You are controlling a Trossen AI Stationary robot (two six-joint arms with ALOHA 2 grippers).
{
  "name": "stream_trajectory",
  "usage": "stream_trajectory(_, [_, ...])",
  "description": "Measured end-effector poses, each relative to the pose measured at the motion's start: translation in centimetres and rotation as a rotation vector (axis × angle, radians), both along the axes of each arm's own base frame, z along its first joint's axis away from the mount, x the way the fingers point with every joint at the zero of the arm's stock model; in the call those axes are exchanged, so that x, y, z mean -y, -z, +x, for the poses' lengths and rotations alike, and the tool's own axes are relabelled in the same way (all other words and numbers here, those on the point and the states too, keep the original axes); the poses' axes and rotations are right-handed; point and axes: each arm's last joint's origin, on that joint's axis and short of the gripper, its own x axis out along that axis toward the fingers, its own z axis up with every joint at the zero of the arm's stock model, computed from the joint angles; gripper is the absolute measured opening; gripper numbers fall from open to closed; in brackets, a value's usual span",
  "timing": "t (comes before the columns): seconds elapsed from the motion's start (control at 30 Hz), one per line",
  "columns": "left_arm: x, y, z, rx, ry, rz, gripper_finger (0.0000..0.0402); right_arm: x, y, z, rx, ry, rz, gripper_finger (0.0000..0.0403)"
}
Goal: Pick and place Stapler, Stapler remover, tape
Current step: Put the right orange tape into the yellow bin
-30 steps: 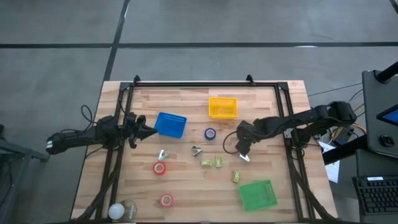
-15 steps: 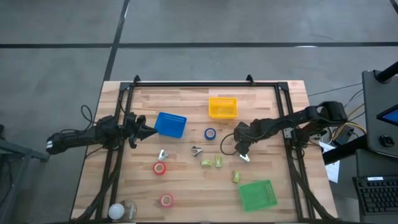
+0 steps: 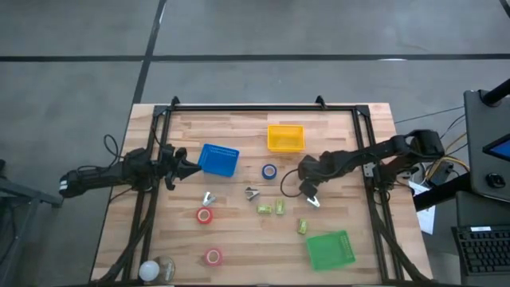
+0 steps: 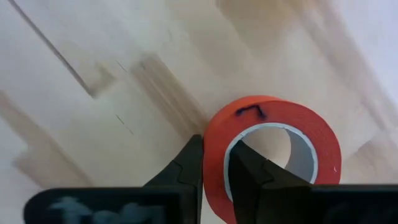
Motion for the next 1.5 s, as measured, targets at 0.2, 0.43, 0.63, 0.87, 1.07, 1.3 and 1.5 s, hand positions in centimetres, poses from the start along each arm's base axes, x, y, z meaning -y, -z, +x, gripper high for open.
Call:
stream_trajectory(0.2, [0.0, 0.0, 0.0, 0.0, 0.0, 0.0, 0.0023, -0.1, -2.3, -0.2, 0.142, -0.008, 0.007, 0.0047])
stream_trajectory(0.43, [0.0, 0.0, 0.0, 0.0, 0.0, 0.0, 0.0023, -1.6, -5.8, 0.9, 0.521, -0.238, 0.193, 0.0042])
stream_trajectory(0.63, [0.0, 0.0, 0.0, 0.0, 0.0, 0.0, 0.0023, -2.8, -8.3, 1.4, 0.79, -0.531, 0.402, 0.0043])
stream_trajectory(0.87, [0.0, 0.0, 0.0, 0.0, 0.0, 0.0, 0.0023, -3.9, -10.0, 1.7, 0.986, -0.852, 0.587, 0.0043])
stream_trajectory(1.07, [0.0, 0.0, 0.0, 0.0, 0.0, 0.0, 0.0023, -4.5, -11.1, 1.4, 1.186, -1.088, 0.654, 0.0043])
stream_trajectory(1.3, [0.0, 0.0, 0.0, 0.0, 0.0, 0.0, 0.0023, -4.5, -10.7, 1.4, 1.207, -1.048, 0.622, 0.0043])
stream_trajectory(1.5, [0.0, 0.0, 0.0, 0.0, 0.0, 0.0, 0.0023, -4.0, -9.1, 2.0, 1.117, -0.835, 0.512, 0.0044])
